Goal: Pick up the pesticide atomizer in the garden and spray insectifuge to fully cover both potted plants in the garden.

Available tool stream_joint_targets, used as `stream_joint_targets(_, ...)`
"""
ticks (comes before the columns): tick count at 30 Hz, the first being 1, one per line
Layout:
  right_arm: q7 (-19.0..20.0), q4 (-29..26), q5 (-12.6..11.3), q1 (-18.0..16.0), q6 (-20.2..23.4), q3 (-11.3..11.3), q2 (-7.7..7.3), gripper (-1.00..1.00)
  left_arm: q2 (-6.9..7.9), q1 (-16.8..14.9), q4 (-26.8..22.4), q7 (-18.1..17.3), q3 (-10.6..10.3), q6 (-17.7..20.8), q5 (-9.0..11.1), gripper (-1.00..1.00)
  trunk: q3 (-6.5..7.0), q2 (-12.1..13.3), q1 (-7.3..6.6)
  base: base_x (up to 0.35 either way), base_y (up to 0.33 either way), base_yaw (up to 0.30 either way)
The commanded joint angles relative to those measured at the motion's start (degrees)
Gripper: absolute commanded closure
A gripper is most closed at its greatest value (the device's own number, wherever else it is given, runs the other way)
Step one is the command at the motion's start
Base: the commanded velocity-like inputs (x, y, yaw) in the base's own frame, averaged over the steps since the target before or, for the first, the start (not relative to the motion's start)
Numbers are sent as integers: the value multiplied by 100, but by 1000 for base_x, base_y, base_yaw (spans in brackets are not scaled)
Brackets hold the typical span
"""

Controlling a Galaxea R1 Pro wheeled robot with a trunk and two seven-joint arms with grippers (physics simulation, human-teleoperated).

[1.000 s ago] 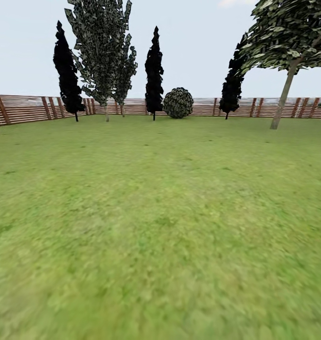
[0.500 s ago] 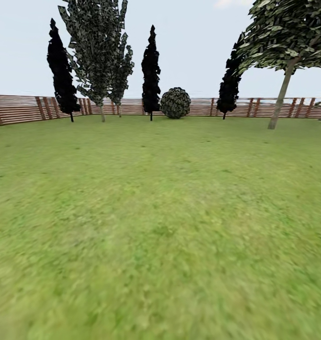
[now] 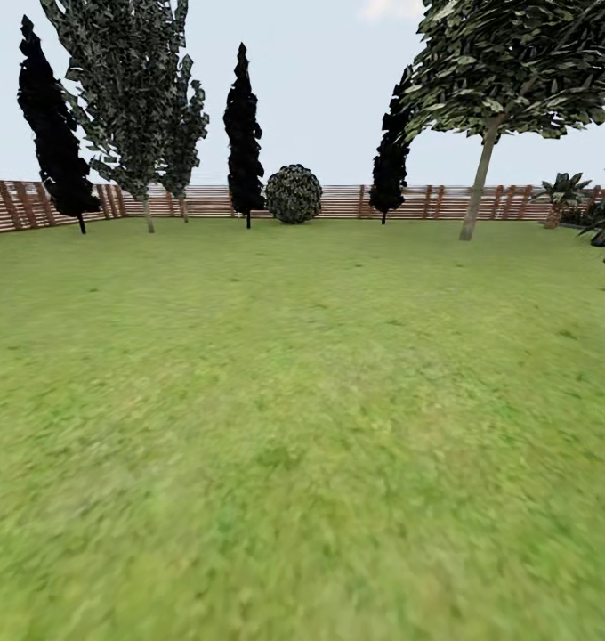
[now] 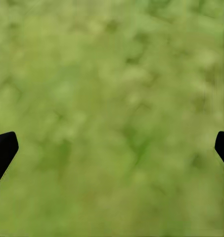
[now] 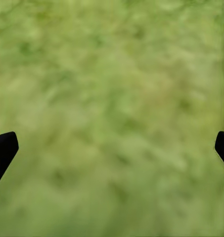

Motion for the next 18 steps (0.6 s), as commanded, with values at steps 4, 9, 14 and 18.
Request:
stream_joint_targets(4,-2,5,5,-6,-18,2,1,-100,0,-1,2,-6,9,-18,6,-100,-5,-2,2,339,61,-265)
stream_joint_targets(9,-2,5,6,-4,-18,2,1,-100,0,-1,2,-6,9,-15,6,-100,-5,-2,2,339,121,-265)
stream_joint_targets(14,-2,7,8,-6,-18,4,1,-100,0,-1,2,-6,9,-11,6,-100,-5,-2,2,339,133,-265)
stream_joint_targets(18,-2,6,7,-5,-18,4,1,-100,0,-1,2,-6,9,-16,6,-100,-5,-2,2,339,145,-265)
